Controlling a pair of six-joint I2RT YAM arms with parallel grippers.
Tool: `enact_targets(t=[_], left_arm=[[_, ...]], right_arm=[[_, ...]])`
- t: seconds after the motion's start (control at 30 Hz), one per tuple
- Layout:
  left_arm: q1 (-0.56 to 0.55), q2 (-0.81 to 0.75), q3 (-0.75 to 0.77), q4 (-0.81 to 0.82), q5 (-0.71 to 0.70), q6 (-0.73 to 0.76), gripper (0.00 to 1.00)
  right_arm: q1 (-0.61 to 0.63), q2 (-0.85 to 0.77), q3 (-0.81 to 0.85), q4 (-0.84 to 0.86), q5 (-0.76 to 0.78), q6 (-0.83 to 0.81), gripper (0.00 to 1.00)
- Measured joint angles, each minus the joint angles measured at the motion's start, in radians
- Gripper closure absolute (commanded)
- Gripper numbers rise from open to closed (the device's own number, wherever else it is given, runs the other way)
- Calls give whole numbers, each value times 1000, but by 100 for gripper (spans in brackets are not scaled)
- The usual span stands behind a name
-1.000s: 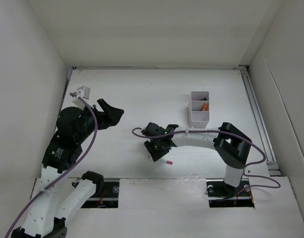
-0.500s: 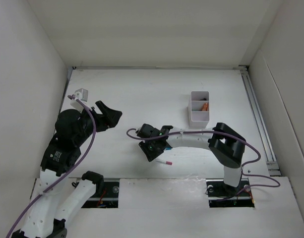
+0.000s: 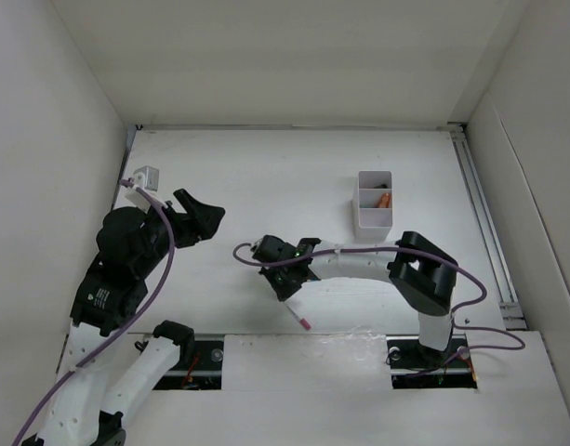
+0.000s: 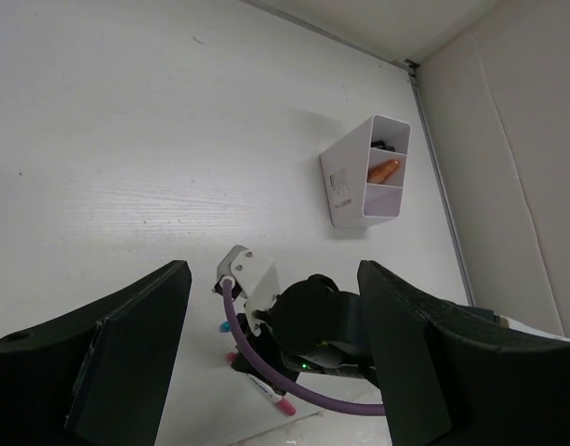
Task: Sort the stationery into containers
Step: Pick up the pen from the center of the board, then place the pen in the storage box.
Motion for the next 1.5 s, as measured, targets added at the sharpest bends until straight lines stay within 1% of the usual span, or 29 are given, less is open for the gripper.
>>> enact_targets(t=[0.2,0.3,0.37,0.47,0.57,0.6,0.67,0.77,0.87,1.0,1.2,1.33,1.5], left_arm=[[0,-5,0,0,-2,0,30],[0,-4,0,1,-1,0,30],[0,2,0,4,2,0,30],[0,24,0,14,20,1,30],[0,50,-2,31,41,5,30],[0,55,-4,36,48,5,30],[0,63,-11,40,57,7,30],[0,70,-23,47,66,8,30],[0,80,-24,50,71,10,30],[0,92,-25,54,79,14,30],[0,97,-36,54,89,15,30],[0,99,-38,58,99,15,30],[0,105,-41,62,108,16,30]], right_arm=[[-11,-29,36,-28,-12,12,100],[-71,-104,73,-28,-33,32,100],[-163,-177,100,-10,-43,51,100],[-346,-285,137,46,-14,92,100],[-529,-381,136,127,69,136,100],[-581,-410,126,164,117,163,100],[-658,-463,88,214,175,186,100],[-724,-521,11,270,298,246,100],[-748,-541,-76,314,419,303,100],[-752,-552,-197,333,563,378,100],[-752,-598,-319,341,702,459,100],[-755,-621,-343,347,768,494,100],[-755,-591,-343,349,826,536,100]])
